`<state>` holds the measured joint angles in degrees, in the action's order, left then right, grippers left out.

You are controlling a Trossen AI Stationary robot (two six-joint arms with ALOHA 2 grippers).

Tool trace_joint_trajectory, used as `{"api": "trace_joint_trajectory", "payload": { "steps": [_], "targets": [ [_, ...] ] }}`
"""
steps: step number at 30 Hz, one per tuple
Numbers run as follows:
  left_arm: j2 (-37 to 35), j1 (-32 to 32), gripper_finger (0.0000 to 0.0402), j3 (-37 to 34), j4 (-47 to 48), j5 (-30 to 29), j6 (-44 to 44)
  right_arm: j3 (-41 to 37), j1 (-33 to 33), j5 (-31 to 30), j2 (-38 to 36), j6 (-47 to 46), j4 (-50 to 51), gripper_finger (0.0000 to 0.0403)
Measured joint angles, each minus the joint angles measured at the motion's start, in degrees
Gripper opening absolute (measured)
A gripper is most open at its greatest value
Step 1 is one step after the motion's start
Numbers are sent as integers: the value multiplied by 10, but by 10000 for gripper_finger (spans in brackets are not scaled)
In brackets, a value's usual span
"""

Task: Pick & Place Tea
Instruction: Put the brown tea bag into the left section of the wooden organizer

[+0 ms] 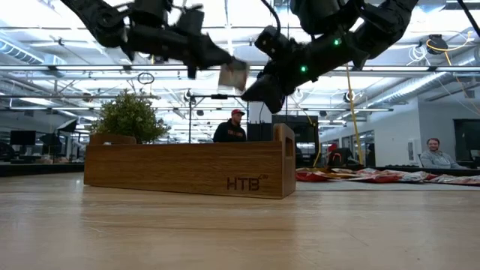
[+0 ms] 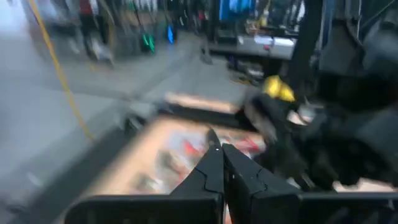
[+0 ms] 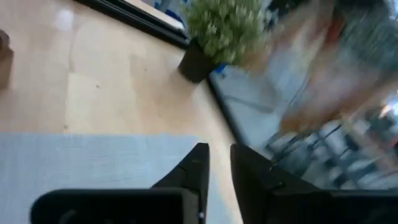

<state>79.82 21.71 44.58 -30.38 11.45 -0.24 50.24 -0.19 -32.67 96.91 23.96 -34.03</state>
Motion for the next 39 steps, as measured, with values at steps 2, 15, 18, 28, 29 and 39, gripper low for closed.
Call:
{"api": "trace_joint_trajectory", "payload": {
  "steps": [2, 15, 18, 28, 29, 39],
  "targets": [
    [-34, 4, 3, -1, 29, -1, 69, -1, 3, 0, 0, -57, 10, 73],
    [-150, 31, 1, -122, 207, 395, 332, 0, -10, 104, 0, -155, 21, 113],
    [-150, 29, 1, -181, 119, 405, 298, 0, -17, 104, 0, -155, 19, 111],
    [-142, -27, 1, -308, -109, 387, 228, 0, -38, 103, 0, -152, 8, 110],
    [-142, -36, 1, -315, -115, 374, 239, 0, -39, 103, 0, -152, 7, 109],
    [-141, -89, 1, -337, -131, 263, 289, 0, -40, 103, 0, -138, -15, 105]
  ]
}}
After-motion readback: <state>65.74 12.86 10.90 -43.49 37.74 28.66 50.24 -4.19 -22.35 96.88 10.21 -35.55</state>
